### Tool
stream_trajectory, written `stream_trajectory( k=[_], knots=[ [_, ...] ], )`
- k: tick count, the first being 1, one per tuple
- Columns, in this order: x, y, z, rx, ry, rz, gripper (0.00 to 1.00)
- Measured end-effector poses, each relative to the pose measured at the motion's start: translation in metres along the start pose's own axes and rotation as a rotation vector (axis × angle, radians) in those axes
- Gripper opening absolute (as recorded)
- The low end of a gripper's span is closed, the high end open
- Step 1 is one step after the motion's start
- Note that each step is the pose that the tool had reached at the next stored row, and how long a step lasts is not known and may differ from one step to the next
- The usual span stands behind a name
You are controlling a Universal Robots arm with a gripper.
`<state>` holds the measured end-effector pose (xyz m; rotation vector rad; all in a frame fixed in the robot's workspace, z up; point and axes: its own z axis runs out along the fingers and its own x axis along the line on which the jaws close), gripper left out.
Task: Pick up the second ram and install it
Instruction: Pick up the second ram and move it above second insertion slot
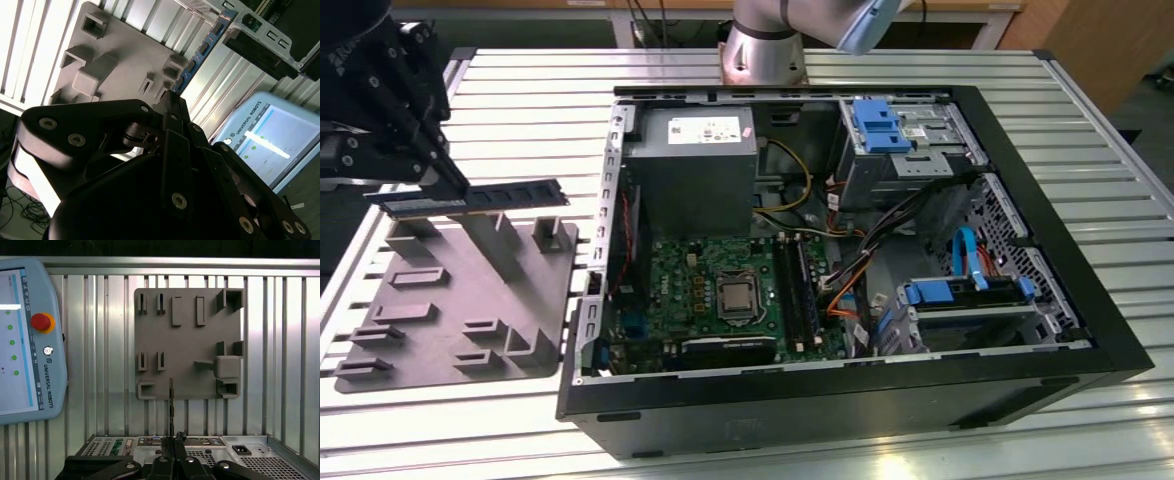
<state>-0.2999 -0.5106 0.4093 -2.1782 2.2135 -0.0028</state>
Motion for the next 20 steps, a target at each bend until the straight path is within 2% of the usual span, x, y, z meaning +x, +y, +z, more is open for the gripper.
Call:
stream_trajectory(
  k=[20],
  knots=[
    [-0.0005, -0.0314, 0.0009, 0.0001, -0.0001, 0.0, 0.12]
  ],
)
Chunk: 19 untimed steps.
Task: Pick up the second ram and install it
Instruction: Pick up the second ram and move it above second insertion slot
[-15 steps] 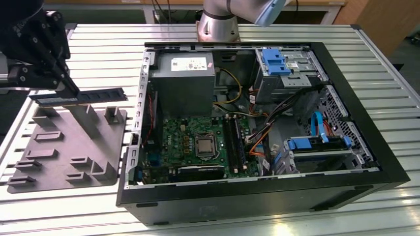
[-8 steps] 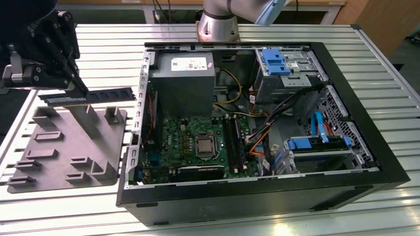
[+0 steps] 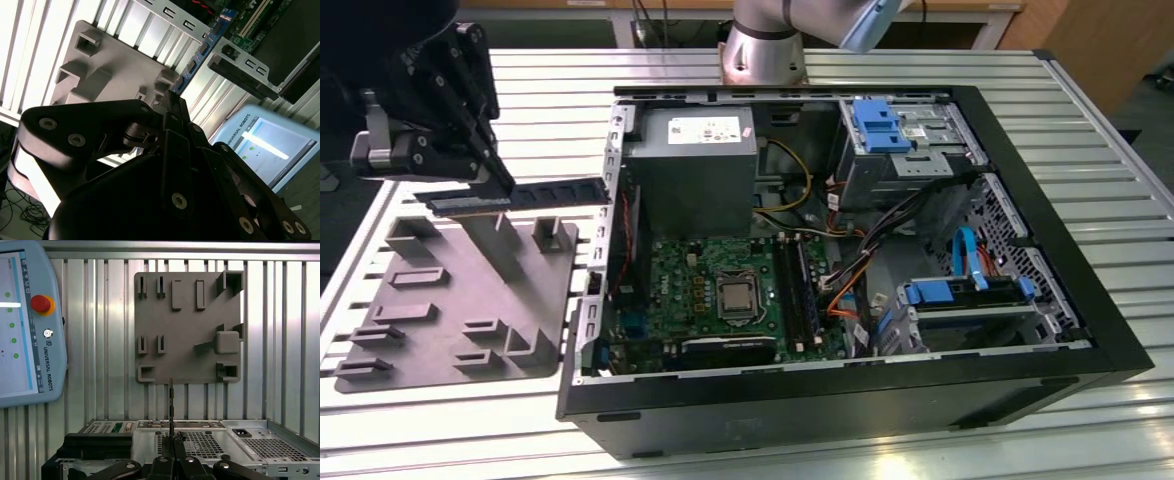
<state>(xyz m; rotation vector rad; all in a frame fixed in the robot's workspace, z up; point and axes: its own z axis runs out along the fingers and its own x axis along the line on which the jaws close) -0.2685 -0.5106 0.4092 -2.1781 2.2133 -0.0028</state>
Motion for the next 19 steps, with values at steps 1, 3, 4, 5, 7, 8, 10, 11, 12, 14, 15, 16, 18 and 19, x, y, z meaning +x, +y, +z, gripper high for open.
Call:
stream_trajectory(
  k=[1, 3, 4, 5, 7, 8, 10, 11, 12, 14, 15, 16, 18, 19],
  knots=[
    [0.0, -0.0016, 0.0, 0.0, 0.0001, 0.0, 0.12],
    [-0.0001, -0.0049, 0.0001, 0.0, 0.0, 0.0, 0.12],
    [-0.0001, -0.0065, 0.0001, -0.0001, 0.0001, 0.0, 0.12],
    [-0.0001, -0.0081, 0.0002, 0.0, 0.0001, 0.0, 0.12],
    [-0.0002, -0.0111, 0.0002, -0.0001, 0.0001, 0.0, 0.12],
    [-0.0002, -0.0126, 0.0003, -0.0001, 0.0001, 0.0, 0.12],
    [-0.0003, -0.0156, 0.0004, -0.0001, 0.0001, 0.0, 0.12],
    [-0.0003, -0.0171, 0.0004, -0.0001, 0.0001, 0.0, 0.12],
    [-0.0003, -0.0185, 0.0004, -0.0001, 0.0001, 0.0, 0.12],
    [-0.0003, -0.0211, 0.0005, 0.0, 0.0001, 0.0, 0.12],
    [-0.0003, -0.0222, 0.0006, 0.0, 0.0, 0.0, 0.12],
    [-0.0004, -0.0232, 0.0006, -0.0001, 0.0001, 0.0, 0.12],
    [-0.0004, -0.025, 0.0006, -0.0001, 0.0001, 0.0, 0.12],
    [-0.0004, -0.0261, 0.0007, 0.0, 0.0001, 0.0, 0.12]
  ],
)
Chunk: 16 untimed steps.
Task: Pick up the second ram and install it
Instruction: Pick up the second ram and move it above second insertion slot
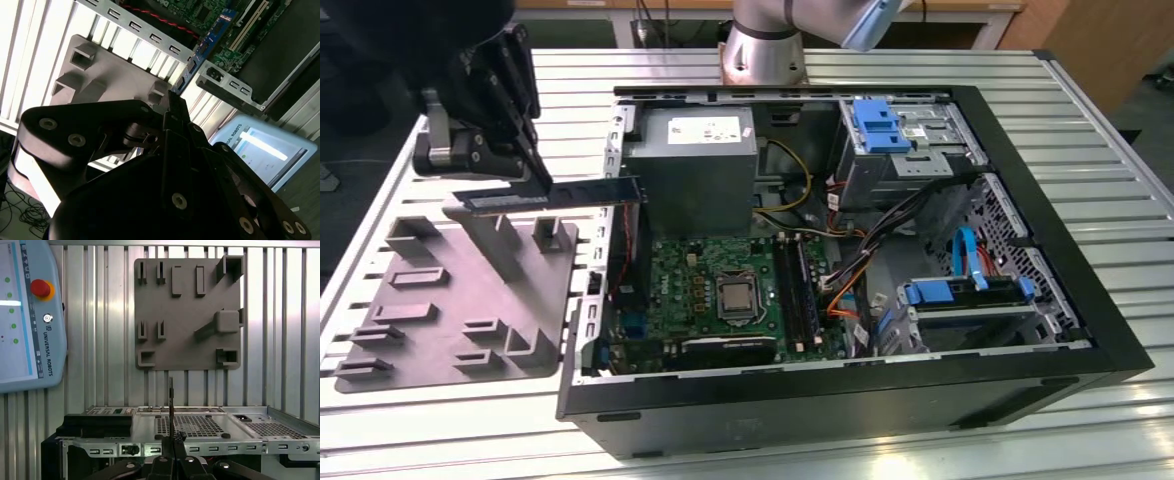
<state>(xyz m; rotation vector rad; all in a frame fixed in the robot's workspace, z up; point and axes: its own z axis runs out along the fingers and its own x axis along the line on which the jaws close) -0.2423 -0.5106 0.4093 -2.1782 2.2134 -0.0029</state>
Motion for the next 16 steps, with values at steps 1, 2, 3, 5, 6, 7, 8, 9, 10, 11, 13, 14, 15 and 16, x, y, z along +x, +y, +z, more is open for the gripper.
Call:
stream_trajectory(
  k=[1, 2, 3, 5, 6, 7, 8, 9, 10, 11, 13, 14, 15, 16],
  knots=[
    [0.0, -0.0011, 0.0, 0.0, 0.0, 0.0, 0.12],
    [0.0, -0.0022, 0.0001, 0.0, 0.0, 0.0, 0.12],
    [-0.0001, -0.0033, 0.0001, -0.0001, 0.0, 0.0, 0.12],
    [-0.0001, -0.0053, 0.0001, -0.0001, 0.0001, 0.0, 0.12],
    [-0.0001, -0.0064, 0.0001, 0.0, 0.0, 0.0, 0.12],
    [-0.0001, -0.0076, 0.0002, 0.0, 0.0, 0.0, 0.12],
    [-0.0001, -0.0088, 0.0002, 0.0, 0.0, 0.0, 0.12],
    [-0.0002, -0.0101, 0.0003, -0.0001, 0.0, 0.0, 0.12],
    [-0.0002, -0.0117, 0.0003, -0.0001, 0.0001, 0.0, 0.12],
    [-0.0002, -0.0131, 0.0003, -0.0001, 0.0, 0.0, 0.12],
    [-0.0003, -0.0165, 0.0004, -0.0001, 0.0, 0.0, 0.12],
    [-0.0003, -0.0182, 0.0005, -0.0001, 0.0, 0.0, 0.12],
    [-0.0003, -0.0199, 0.0005, -0.0001, 0.0, 0.0, 0.12],
    [-0.0004, -0.0225, 0.0006, -0.0002, 0.0001, 0.0, 0.12]
  ],
)
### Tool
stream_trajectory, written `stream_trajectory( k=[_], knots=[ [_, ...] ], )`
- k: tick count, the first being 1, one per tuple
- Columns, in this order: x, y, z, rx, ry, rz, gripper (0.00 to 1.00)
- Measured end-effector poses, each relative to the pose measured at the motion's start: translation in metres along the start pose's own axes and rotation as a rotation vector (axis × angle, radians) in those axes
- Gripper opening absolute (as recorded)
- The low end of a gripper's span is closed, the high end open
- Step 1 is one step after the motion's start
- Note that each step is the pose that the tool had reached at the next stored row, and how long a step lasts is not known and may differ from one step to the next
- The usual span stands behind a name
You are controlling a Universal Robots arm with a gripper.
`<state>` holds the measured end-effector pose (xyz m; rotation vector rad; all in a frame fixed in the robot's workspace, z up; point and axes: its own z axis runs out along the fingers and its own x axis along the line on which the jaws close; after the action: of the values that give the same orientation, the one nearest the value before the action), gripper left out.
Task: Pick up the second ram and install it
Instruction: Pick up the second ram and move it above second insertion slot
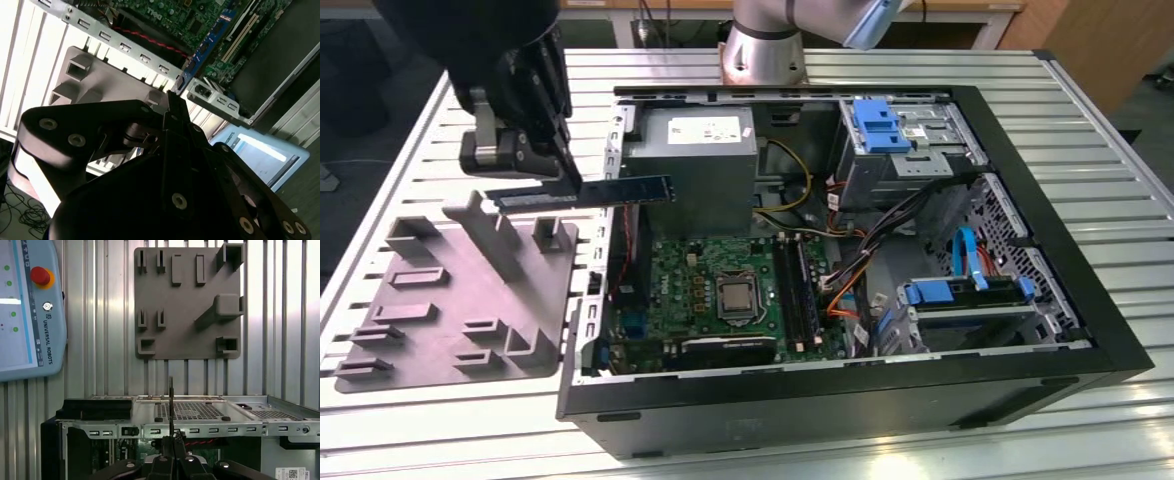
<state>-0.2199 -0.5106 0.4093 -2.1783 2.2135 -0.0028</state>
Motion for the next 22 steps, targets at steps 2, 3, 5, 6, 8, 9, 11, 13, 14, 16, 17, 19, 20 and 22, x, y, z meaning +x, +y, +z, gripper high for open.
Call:
stream_trajectory(
  k=[2, 3, 5, 6, 8, 9, 11, 13, 14, 16, 17, 19, 20, 22],
  knots=[
    [-0.0001, -0.0057, 0.0002, -0.0007, -0.0006, 0.0, 0.12],
    [-0.0002, -0.0083, 0.0003, -0.0015, -0.0009, 0.0, 0.12],
    [-0.0003, -0.0148, 0.0006, -0.0028, -0.0011, 0.0, 0.12],
    [-0.0003, -0.0189, 0.0006, -0.0041, -0.001, 0.0, 0.12],
    [-0.0004, -0.0272, 0.0008, -0.0065, -0.001, -0.001, 0.12],
    [-0.0005, -0.0301, 0.001, -0.0072, -0.001, -0.001, 0.12],
    [-0.0006, -0.0333, 0.0011, -0.0083, -0.0011, -0.001, 0.12],
    [-0.0006, -0.0343, 0.0011, -0.0098, -0.001, -0.001, 0.12],
    [-0.0006, -0.0348, 0.0011, -0.0106, -0.001, -0.001, 0.12],
    [-0.0007, -0.0363, 0.0011, -0.0129, -0.0008, -0.001, 0.12],
    [-0.0006, -0.0371, 0.0011, -0.0141, -0.0009, -0.001, 0.12],
    [-0.0007, -0.0389, 0.0012, -0.017, -0.0009, -0.001, 0.12],
    [-0.0007, -0.04, 0.0013, -0.019, -0.0009, -0.001, 0.12],
    [-0.0007, -0.0421, 0.0013, -0.0237, -0.0012, -0.001, 0.12]
  ],
)
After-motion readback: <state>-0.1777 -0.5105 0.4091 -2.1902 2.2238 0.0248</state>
